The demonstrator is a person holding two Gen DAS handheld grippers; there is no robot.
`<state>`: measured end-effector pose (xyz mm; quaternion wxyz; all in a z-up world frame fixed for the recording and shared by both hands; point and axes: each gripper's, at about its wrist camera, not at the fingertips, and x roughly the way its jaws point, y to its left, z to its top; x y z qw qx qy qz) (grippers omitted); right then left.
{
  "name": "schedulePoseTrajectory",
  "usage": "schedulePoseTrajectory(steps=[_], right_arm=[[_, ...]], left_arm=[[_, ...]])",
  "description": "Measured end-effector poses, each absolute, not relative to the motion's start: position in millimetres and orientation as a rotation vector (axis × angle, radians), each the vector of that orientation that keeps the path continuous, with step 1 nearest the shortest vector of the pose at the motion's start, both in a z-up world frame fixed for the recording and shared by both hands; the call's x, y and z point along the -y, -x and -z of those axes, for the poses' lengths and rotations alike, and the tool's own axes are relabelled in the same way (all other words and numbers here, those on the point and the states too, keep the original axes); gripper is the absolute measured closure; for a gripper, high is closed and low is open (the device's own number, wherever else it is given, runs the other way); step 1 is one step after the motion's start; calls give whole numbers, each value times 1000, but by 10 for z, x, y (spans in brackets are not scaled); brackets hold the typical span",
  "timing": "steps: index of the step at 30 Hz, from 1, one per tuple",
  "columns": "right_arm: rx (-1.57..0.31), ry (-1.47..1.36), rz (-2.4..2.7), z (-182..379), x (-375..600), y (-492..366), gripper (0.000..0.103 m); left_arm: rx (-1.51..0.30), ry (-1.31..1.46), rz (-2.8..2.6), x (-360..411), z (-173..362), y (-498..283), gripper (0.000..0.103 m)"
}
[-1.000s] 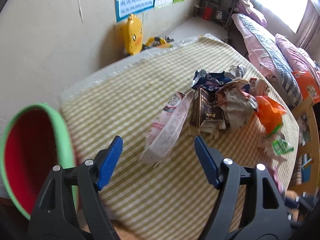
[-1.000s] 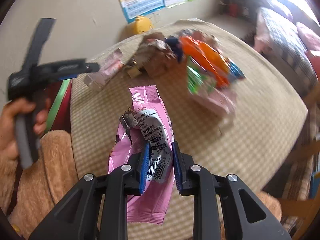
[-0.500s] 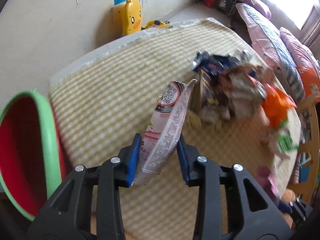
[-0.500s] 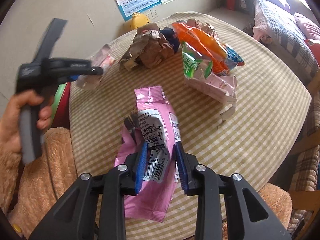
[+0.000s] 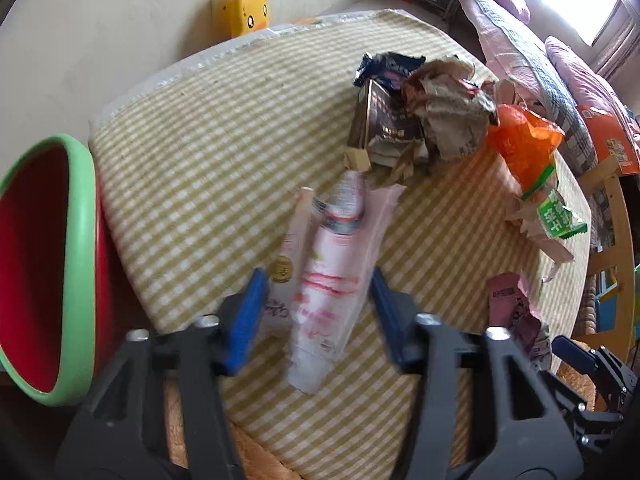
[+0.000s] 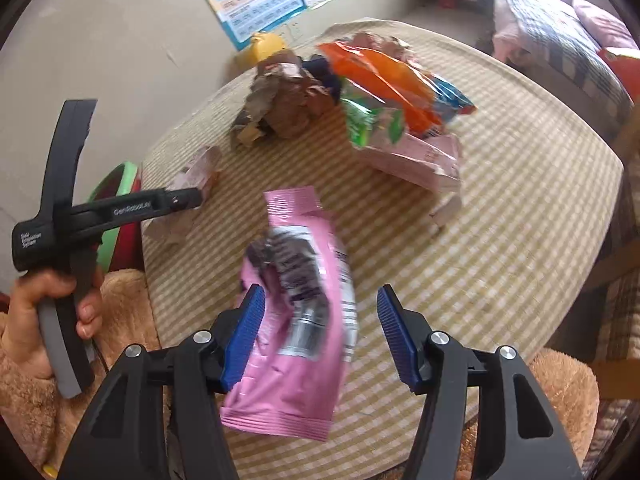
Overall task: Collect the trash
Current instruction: 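Lift both wrappers and carry them toward the red bucket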
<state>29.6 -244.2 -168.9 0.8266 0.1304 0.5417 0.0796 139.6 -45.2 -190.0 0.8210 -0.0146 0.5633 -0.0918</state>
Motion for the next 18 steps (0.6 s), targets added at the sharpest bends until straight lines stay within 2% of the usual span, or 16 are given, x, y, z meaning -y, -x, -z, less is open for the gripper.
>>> schedulePoseTrajectory(steps=[2,15,18], right_arm=[[-1162,-314,-171,1701,2500,-283,46],[-1231,-365,-191,1779,2422,-232,46],[-1241,-355,-193,1781,2377,-212,53]], left_arm=[[-1188,28,195,453,1855,-1365,65],[-944,49,142,227,1002,-856,66],[-896,49,135,186,843,-791,65]])
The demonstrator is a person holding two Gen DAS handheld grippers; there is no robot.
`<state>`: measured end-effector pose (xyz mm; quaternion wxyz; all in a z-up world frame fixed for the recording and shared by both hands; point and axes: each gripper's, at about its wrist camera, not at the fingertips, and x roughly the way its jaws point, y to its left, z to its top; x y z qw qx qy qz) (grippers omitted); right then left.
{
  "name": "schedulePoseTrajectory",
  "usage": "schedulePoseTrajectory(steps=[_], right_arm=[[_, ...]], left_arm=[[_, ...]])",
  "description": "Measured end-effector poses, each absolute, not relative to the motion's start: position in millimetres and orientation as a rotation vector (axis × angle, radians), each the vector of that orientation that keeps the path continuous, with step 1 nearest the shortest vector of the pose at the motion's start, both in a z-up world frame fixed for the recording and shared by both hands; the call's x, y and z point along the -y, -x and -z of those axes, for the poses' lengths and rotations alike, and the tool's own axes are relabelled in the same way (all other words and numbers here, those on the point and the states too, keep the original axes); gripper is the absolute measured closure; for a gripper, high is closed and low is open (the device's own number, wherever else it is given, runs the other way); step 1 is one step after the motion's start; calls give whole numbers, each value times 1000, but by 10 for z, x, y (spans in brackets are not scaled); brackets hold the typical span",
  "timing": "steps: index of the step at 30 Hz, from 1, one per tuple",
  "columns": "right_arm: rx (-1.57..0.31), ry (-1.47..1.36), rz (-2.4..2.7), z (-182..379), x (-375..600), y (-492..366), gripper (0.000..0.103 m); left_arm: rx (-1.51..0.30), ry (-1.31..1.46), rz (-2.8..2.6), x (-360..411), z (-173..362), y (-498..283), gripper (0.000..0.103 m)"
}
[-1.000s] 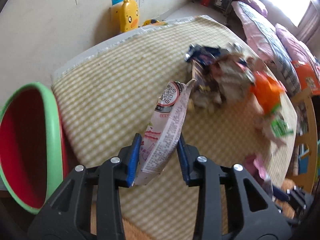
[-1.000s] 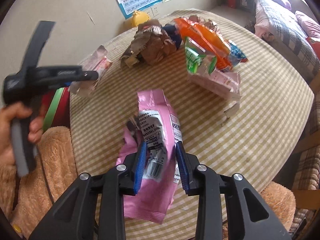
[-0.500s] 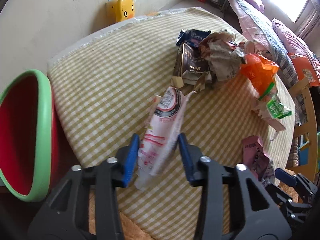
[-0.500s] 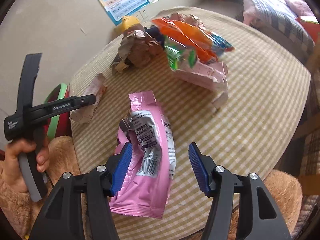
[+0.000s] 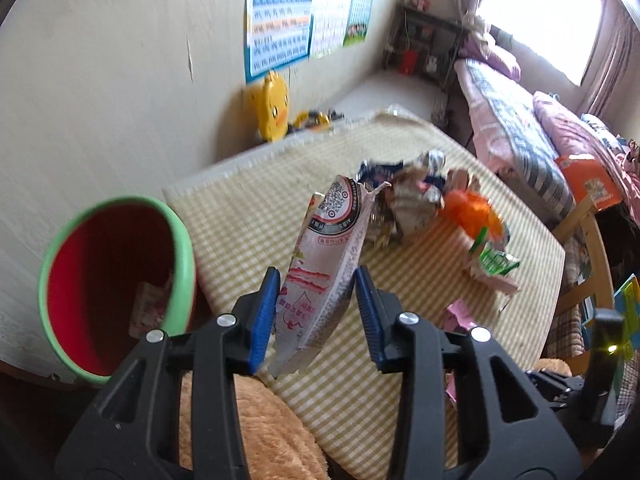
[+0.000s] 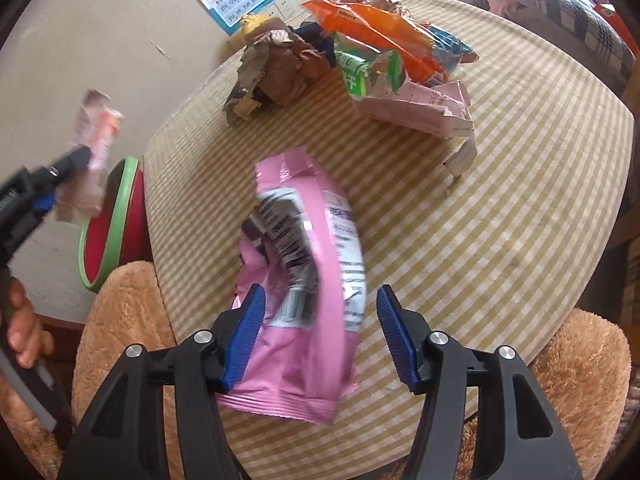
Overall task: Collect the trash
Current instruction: 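Lift both wrappers and carry them toward the red bucket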
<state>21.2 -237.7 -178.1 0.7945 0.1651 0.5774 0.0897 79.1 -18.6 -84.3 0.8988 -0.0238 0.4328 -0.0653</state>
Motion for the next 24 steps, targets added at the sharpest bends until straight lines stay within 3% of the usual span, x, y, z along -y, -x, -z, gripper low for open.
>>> schedulePoseTrajectory(steps=[5,24], right_arm=[[-1220,-342,-181,1700,2327,-174,67],[-908,-244,-213,556,1871,-317,69]], left_arm=[[-848,55,135,95,675,-712,65],[-775,82,89,-296,546,-530,65]])
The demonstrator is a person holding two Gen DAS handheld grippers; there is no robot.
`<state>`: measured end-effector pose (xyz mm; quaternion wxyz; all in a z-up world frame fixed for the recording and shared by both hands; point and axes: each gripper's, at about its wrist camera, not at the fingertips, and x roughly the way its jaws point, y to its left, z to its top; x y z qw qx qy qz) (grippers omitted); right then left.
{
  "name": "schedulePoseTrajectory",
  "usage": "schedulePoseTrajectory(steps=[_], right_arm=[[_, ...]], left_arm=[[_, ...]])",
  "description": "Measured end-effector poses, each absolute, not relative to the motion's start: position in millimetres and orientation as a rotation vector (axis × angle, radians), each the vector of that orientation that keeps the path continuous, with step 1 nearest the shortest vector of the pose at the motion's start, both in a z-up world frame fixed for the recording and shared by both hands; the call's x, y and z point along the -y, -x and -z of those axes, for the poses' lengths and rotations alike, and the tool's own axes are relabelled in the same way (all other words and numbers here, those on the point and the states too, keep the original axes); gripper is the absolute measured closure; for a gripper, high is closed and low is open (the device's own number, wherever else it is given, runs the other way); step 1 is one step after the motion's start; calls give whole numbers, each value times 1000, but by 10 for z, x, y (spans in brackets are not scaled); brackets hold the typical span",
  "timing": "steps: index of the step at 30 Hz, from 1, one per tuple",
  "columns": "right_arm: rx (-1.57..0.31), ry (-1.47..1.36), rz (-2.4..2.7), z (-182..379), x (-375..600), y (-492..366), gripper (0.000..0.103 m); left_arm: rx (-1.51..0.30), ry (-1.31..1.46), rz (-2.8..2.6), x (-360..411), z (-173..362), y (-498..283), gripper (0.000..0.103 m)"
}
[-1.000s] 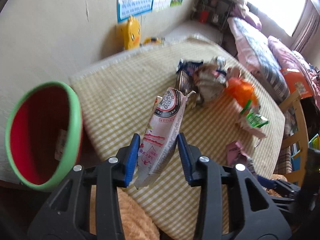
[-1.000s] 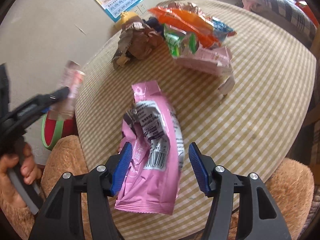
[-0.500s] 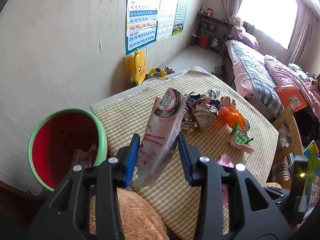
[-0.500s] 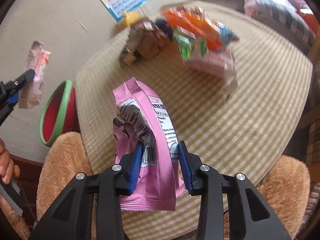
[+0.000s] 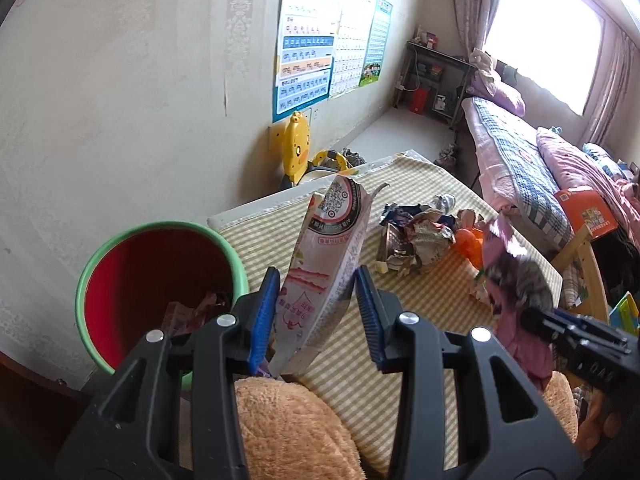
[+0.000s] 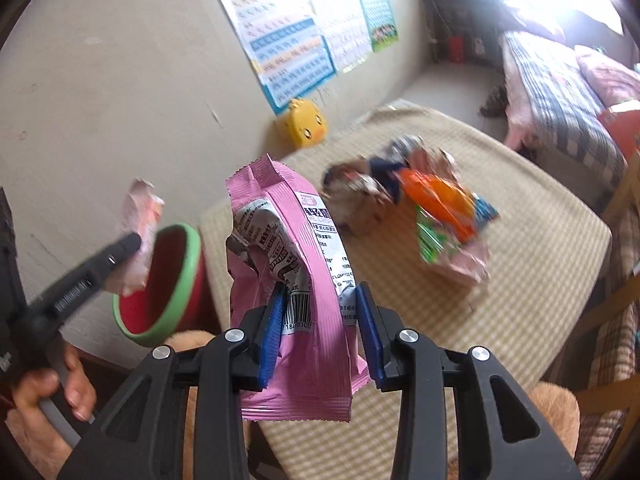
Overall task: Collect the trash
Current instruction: 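Lift both wrappers and carry them toward the red bucket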
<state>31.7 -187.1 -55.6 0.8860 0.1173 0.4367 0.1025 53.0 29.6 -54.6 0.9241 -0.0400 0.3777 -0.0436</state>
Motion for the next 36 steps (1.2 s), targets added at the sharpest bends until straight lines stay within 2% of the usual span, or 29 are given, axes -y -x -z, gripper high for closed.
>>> schedulePoseTrajectory(steps=[17,36], right_arm=[[-837,-212,-325,250,1338,-473,69],[-886,-164,-397,373,783,-707,69]], left_arm=[[-743,95,-13,-626,508,-505,65],[-748,151,-164,-1273,628,-476,65]])
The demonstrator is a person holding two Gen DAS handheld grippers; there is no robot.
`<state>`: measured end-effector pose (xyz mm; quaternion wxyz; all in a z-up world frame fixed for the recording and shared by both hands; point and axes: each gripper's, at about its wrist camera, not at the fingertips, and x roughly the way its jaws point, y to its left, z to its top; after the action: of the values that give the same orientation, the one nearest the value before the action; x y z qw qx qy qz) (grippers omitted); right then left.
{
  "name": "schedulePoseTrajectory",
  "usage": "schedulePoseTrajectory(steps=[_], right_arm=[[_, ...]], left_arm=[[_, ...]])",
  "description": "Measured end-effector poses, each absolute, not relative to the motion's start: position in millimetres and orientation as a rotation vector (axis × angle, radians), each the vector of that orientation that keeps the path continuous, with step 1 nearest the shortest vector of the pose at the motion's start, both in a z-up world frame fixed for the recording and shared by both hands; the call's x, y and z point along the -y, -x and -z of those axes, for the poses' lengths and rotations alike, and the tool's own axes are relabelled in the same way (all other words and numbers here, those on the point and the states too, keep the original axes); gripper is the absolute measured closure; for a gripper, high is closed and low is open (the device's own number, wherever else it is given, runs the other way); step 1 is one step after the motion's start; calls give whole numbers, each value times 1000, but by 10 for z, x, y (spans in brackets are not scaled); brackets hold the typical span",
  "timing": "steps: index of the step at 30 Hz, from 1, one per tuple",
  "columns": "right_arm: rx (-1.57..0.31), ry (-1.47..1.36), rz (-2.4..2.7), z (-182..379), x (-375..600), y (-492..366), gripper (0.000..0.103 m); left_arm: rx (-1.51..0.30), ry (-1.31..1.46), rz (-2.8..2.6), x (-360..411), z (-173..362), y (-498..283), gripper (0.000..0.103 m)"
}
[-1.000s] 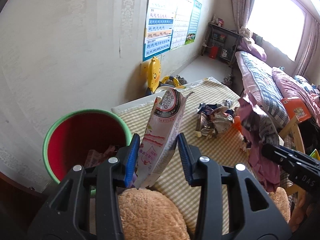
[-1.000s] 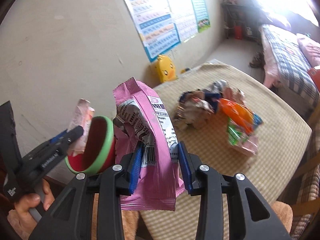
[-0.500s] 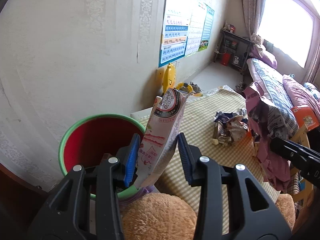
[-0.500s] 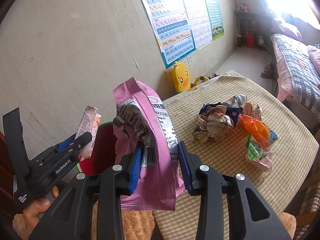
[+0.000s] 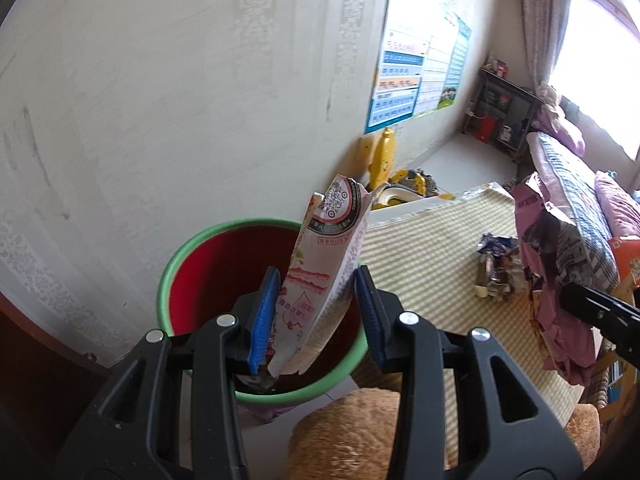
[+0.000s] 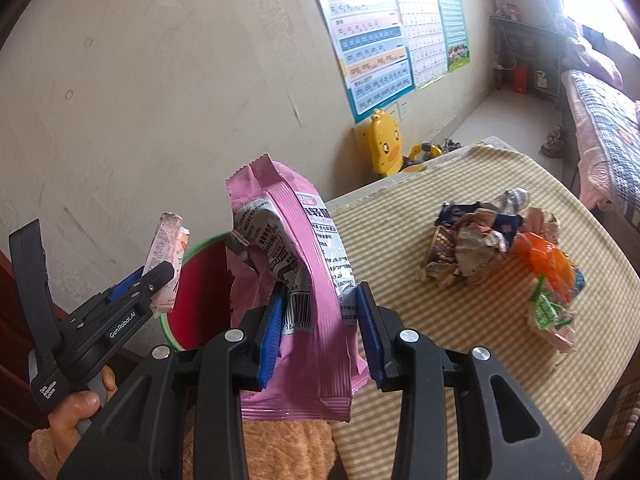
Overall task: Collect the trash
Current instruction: 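Lift both wrappers and carry them toward the red bucket, then open both tools to drop the white-pink wrapper and pink bag into the bucket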
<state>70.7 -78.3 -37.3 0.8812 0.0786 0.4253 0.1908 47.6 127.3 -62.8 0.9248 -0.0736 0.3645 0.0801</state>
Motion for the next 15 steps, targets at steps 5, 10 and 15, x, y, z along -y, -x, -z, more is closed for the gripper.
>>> schedulePoseTrajectory(steps=[5,10,15], right_arm=[[-904,-139,-430,428,521,-779,68],[-918,-126,-466,469,262,-881,68],[-942,-119,-502,532,-14,-998,68]], left_arm=[[-760,175,-206,-1485,707,-464,65],[-776,211,-241,-1701,785,-467,65],[-802,246,-254,-1844,886,-472,65]])
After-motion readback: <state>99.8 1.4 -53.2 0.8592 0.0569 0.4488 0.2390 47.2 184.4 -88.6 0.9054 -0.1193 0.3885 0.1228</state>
